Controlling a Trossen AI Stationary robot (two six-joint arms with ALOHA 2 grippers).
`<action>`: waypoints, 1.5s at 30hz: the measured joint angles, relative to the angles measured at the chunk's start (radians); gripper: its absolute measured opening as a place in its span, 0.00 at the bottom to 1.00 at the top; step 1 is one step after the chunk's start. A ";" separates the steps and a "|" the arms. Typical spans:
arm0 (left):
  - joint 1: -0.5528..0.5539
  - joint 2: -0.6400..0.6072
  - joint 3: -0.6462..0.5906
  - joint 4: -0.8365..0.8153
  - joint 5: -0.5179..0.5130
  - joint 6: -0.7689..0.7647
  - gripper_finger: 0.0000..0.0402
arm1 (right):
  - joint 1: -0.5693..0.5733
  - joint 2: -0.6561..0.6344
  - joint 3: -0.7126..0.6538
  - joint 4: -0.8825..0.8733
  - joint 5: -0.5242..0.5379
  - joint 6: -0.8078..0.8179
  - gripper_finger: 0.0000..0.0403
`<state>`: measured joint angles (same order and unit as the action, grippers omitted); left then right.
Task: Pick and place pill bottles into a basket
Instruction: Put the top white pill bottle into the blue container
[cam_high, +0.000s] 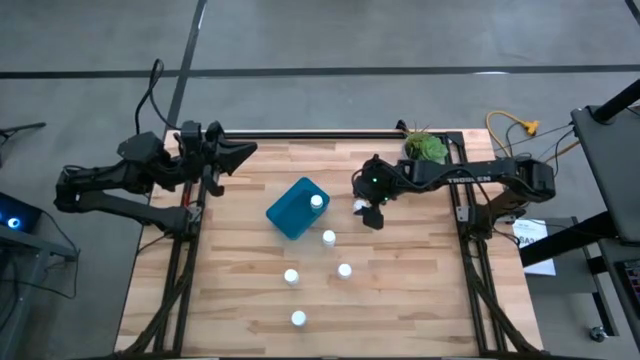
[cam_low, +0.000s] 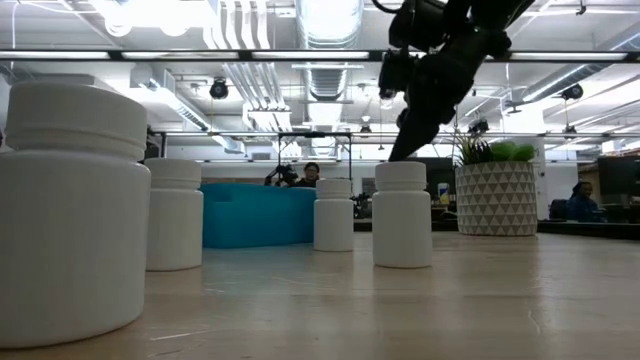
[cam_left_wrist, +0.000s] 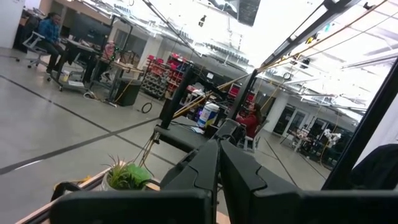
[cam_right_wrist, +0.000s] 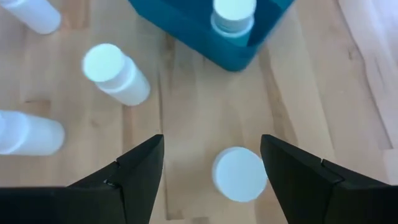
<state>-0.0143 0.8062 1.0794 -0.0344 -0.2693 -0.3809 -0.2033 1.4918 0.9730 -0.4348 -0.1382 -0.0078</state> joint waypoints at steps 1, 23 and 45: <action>0.000 0.002 0.000 0.000 0.000 0.000 0.00 | -0.003 0.000 -0.006 0.005 0.008 -0.002 0.64; 0.001 0.030 0.000 0.035 -0.002 0.000 0.00 | -0.080 0.010 -0.042 0.031 -0.049 -0.081 0.61; 0.001 0.030 0.000 0.037 -0.005 0.001 0.00 | -0.081 0.131 -0.045 0.056 -0.080 -0.075 0.60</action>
<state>-0.0132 0.8360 1.0794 0.0029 -0.2741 -0.3801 -0.2844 1.6223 0.9283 -0.3790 -0.2185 -0.0832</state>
